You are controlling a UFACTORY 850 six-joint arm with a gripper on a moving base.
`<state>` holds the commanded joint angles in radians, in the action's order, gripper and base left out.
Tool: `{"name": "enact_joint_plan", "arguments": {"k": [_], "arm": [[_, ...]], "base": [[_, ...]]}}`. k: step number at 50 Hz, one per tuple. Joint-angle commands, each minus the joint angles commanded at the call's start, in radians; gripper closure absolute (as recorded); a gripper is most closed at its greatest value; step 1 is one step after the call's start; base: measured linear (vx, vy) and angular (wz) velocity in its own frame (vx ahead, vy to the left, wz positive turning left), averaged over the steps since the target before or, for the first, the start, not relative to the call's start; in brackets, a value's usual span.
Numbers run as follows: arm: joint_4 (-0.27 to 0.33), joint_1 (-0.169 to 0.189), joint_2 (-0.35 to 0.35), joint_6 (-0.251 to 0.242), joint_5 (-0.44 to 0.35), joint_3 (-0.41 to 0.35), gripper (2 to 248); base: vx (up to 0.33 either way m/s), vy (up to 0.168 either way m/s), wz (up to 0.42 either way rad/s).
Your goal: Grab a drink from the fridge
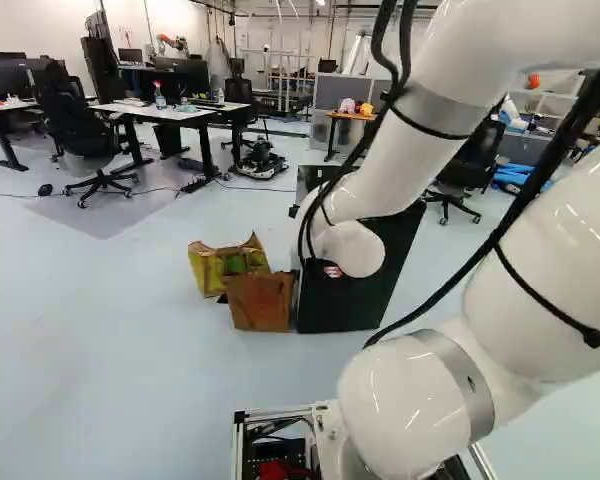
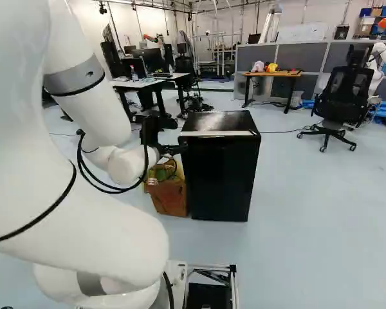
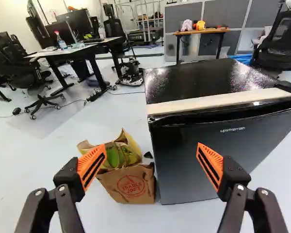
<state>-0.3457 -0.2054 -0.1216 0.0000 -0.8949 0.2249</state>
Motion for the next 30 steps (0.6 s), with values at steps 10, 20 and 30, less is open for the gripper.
{"name": "enact_joint_plan", "arguments": {"k": [10, 20, 30], "arm": [[-0.072, -0.036, 0.053, 0.0, -0.018, 0.028, 3], [-0.143, -0.071, 0.108, 0.0, -0.04, 0.055, 3], [-0.211, -0.101, 0.156, 0.0, -0.063, 0.074, 3]], "base": [[0.0, 0.0, 0.0], [0.0, 0.0, 0.0], [0.0, 0.0, 0.0]]}}
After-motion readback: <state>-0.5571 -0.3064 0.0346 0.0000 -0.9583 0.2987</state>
